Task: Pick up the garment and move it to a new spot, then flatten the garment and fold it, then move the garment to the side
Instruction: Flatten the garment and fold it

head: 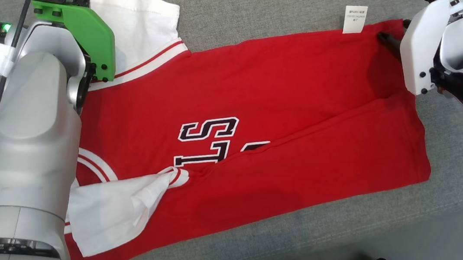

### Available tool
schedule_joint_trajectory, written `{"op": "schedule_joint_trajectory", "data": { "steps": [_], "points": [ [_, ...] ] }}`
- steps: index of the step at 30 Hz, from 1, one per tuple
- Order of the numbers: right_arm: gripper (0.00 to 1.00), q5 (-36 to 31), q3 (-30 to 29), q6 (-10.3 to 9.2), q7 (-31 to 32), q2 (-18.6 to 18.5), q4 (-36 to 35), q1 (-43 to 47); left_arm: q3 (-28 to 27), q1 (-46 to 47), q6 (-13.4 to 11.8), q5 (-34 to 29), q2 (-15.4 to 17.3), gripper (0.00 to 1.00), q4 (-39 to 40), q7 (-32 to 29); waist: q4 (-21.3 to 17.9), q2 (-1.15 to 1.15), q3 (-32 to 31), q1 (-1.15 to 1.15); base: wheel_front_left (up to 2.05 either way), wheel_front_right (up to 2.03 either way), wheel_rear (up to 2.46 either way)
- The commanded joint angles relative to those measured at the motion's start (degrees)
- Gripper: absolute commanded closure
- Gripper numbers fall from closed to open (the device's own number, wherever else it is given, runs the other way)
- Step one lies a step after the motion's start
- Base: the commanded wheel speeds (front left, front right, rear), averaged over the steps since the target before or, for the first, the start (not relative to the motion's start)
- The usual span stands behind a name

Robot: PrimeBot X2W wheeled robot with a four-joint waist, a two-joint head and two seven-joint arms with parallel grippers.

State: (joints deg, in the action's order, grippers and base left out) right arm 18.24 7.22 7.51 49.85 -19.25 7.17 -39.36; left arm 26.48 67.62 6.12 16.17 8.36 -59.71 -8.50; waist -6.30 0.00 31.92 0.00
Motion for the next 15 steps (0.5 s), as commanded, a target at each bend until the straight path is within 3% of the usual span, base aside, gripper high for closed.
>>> {"op": "schedule_joint_trajectory", "data": {
  "steps": [1, 2, 3, 4, 15],
  "points": [
    [0.51, -0.39, 0.16, -0.06, 0.04, -0.02, 0.41, -0.46, 0.46, -0.36, 0.49, 0.40, -0.46, 1.00, -0.97, -0.13, 0.12, 0.00, 0.01, 0.00, 0.00, 0.00, 0.00],
    [0.61, -0.39, 0.49, -0.06, 0.08, -0.12, 0.57, -0.59, 0.57, -0.17, 0.52, 0.33, -0.56, 1.00, -1.06, 0.20, 0.21, 0.00, -0.02, 0.00, 0.00, 0.00, 0.00],
    [0.89, -0.43, 0.67, -0.06, 0.22, -0.30, 0.87, -0.45, 0.62, 0.08, 0.53, 0.56, -0.81, 1.00, -1.03, 0.89, 0.38, 0.00, -0.18, 0.00, 0.00, 0.00, 0.00],
    [1.00, -0.37, 0.67, -0.06, 0.24, -0.43, 0.92, -0.32, 0.60, 0.17, 0.42, 0.72, -0.92, 1.00, -0.92, 1.37, 0.48, 0.00, -0.30, 0.00, 0.00, 0.00, 0.00],
    [1.00, 0.53, -1.25, -0.06, -4.44, -2.48, -0.46, 2.41, -3.28, -4.63, -2.46, 4.54, -1.25, 1.00, 5.37, 13.80, 3.78, 0.00, -1.92, 0.00, 0.00, 0.00, 0.00]
  ]
}}
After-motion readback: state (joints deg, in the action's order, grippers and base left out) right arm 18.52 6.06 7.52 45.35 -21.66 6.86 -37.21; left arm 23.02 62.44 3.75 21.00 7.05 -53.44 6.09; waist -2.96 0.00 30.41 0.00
